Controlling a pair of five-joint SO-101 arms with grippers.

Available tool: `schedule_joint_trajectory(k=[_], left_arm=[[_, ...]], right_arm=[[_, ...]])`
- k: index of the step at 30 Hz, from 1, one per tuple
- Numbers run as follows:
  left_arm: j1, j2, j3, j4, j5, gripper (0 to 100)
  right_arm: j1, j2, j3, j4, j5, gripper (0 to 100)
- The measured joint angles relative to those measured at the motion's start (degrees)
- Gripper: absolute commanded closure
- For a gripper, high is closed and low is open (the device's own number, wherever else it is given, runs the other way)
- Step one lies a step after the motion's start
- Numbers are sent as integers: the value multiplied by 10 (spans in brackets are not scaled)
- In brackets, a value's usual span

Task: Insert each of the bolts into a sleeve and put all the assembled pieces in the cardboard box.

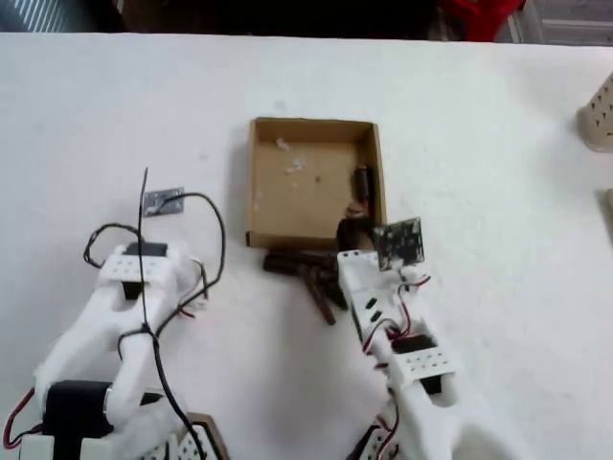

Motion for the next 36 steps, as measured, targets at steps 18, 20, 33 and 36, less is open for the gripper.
schedule_joint_trajectory(k=[18,20,33,36], left_arm=[[0,0,0,0,0,958],[0,0,0,0,0,958],[0,0,0,0,0,958],[0,0,0,0,0,958]], right_arm=[[47,63,-375,621,23,979],[47,120,-443,670,25,981],[47,434,-822,766,25,981],[47,496,-879,767,25,981]])
